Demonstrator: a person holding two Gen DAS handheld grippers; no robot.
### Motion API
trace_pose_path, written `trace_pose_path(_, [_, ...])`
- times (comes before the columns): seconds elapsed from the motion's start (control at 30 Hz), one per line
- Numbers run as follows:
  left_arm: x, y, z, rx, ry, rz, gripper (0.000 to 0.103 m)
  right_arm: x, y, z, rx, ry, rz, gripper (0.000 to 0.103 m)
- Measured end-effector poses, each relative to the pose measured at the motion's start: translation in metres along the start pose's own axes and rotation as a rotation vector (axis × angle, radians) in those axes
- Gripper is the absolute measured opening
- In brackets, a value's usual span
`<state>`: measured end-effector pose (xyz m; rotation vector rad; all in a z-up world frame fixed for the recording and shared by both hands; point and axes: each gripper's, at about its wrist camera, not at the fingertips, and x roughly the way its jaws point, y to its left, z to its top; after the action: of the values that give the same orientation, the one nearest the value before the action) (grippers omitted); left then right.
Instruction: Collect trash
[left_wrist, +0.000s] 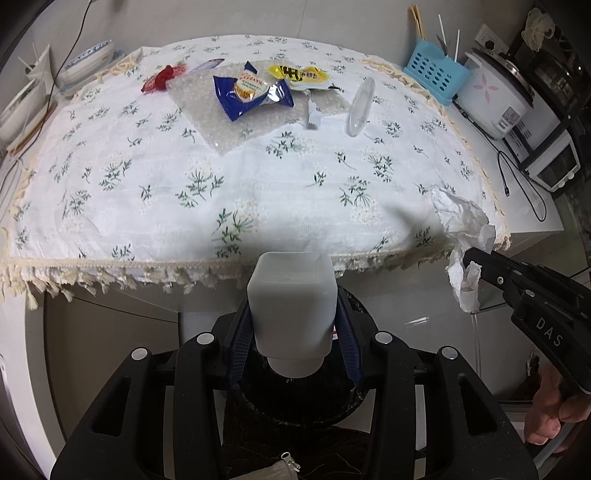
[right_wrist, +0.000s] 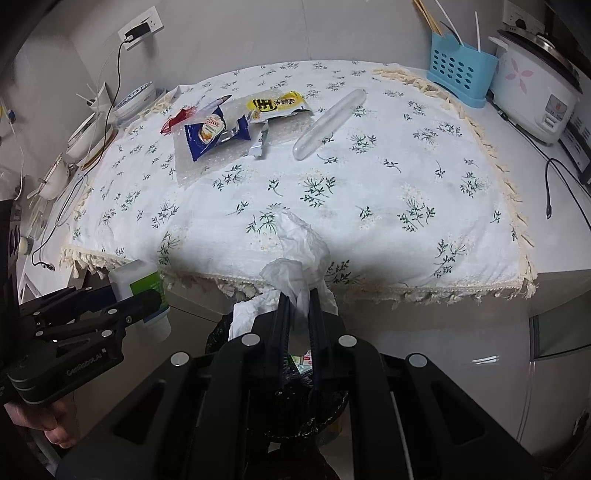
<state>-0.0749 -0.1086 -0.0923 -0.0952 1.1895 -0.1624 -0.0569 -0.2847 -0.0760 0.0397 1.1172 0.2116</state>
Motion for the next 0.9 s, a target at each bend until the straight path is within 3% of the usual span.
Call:
trace_pose_path(0.43, [0.033,0.005,-0.03,-0.01,0.029,-0.003,0.041,0.024,0.0,-0.033,-0.011,0.05,-0.029,0.009])
trace_pose_path(0.57, [0.048,0.005,-0.033,0.009,0.02,0.018,0.041,0.036,-0.001,-0.043,-0.038,0.034,-0.075,0.009])
trace_pose_path(0.9, [0.089,0.005,-0.043,0.045,0.059,0.05,0.041,0.07,-0.02,-0.07,-0.015,0.049,-0.086,0.009])
